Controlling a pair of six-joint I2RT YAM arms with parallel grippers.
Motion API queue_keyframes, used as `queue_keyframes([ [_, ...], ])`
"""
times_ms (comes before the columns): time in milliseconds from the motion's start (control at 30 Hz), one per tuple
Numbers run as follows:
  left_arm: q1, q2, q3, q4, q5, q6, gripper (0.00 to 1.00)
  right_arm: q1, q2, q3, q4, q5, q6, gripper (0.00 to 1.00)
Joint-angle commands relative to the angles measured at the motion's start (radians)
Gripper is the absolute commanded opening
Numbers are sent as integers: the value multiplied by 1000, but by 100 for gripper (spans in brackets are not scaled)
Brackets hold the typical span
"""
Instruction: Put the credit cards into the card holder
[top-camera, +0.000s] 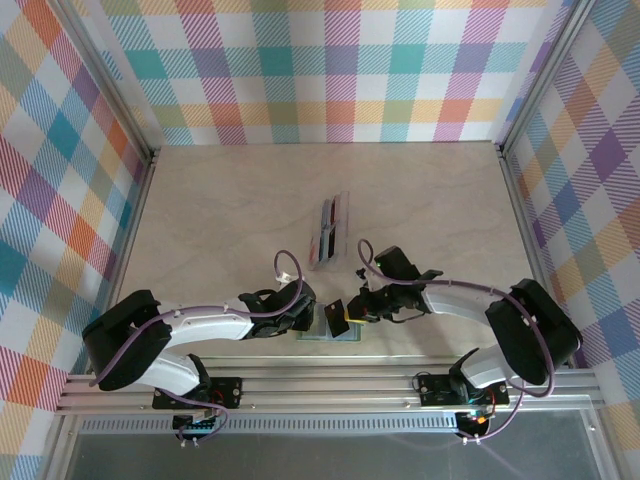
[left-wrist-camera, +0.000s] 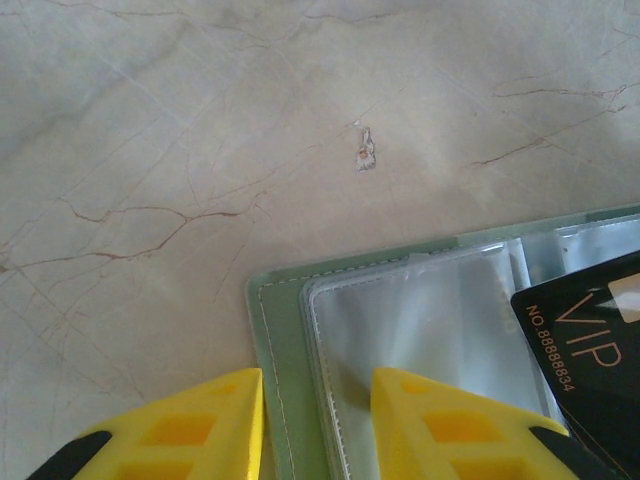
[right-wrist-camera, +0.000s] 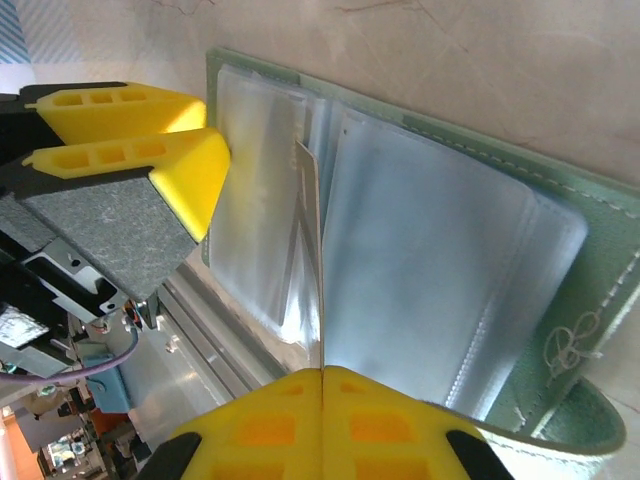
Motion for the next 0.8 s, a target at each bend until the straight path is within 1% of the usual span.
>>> queue_keyframes([
  [0, -15, -6, -33, -59, -11, -6, 32, 9, -11, -25, -13, 6, 6, 0],
  [467, -15, -6, -34, -56, -11, -11, 32, 9, -30, -54, -14, 10, 15, 0],
  [767, -17, -12, -38, -53, -12, -14, 32, 10, -10, -33, -1, -16, 27, 0],
])
